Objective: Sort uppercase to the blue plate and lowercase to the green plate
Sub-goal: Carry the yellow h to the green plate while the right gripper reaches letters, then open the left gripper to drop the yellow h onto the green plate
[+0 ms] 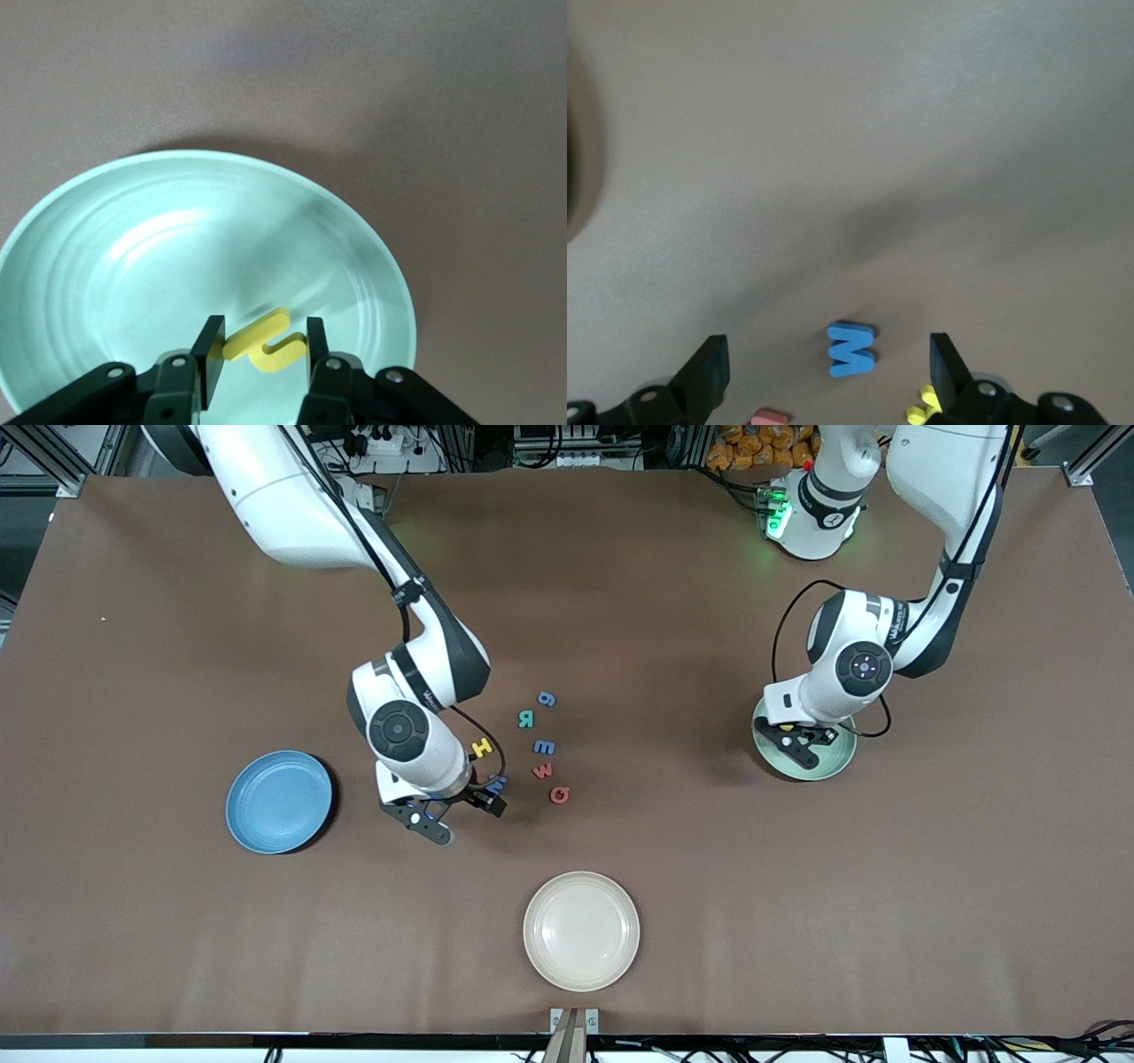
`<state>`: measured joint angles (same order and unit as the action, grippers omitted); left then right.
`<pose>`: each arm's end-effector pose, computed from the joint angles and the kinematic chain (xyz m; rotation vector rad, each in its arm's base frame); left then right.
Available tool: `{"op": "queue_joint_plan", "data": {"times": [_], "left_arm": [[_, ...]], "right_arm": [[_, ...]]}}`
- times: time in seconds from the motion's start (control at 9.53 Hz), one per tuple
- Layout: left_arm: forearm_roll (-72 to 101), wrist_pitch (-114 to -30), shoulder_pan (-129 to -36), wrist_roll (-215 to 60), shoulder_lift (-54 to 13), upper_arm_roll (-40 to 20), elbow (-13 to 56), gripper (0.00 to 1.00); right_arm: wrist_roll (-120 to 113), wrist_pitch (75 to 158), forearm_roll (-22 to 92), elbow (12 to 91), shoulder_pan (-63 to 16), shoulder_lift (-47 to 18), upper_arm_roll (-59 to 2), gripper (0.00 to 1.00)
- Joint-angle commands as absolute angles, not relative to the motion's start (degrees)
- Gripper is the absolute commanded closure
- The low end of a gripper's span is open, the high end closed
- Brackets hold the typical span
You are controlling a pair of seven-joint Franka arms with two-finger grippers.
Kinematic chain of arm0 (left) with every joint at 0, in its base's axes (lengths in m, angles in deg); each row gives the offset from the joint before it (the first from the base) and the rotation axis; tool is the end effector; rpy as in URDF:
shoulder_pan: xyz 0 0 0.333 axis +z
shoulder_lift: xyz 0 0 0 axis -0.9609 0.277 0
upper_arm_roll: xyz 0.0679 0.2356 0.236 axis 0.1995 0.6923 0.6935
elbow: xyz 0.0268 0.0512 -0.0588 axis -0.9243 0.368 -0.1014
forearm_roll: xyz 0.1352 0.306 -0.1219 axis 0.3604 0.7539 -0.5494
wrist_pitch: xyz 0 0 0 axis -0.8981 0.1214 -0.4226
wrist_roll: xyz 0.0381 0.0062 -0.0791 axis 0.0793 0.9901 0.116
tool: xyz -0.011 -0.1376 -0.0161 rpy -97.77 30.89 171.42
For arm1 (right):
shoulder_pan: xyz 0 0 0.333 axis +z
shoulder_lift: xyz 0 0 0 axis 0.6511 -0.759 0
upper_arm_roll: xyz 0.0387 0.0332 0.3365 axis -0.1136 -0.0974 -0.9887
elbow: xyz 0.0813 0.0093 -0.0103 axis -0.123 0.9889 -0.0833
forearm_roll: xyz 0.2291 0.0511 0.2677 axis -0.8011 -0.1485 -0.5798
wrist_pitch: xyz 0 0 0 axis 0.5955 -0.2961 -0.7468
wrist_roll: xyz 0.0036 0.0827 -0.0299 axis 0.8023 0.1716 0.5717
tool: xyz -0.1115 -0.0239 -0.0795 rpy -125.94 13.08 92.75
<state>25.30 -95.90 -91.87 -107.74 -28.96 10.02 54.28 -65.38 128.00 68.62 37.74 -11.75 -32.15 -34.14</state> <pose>0.4750 -0.1353 0.2285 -2.9138 1.0979 0.2357 0.6131 0.3461 0.2639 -2.9853 0.8000 0.0419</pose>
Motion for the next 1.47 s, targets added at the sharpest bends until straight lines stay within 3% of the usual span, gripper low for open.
{"op": "queue_joint_plan", "data": {"times": [0.0, 0.52, 1.36], "left_arm": [[25.5, -97.4, -91.4, -107.3, -31.6, 9.6, 56.1, 0.00], [25.3, -97.2, -91.6, -103.8, -31.3, 9.5, 52.6, 0.00], [25.3, -94.6, -98.6, -87.9, -26.8, 6.2, 39.5, 0.00]], "right_arm": [[-66.4, 129.4, 67.9, 36.2, -10.5, -35.0, -33.8, 0.00], [-66.5, 138.4, 67.9, 42.9, -8.2, -36.6, -33.8, 0.00], [-67.1, 138.3, 67.9, 44.9, -7.8, -35.9, -33.8, 0.00]]}}
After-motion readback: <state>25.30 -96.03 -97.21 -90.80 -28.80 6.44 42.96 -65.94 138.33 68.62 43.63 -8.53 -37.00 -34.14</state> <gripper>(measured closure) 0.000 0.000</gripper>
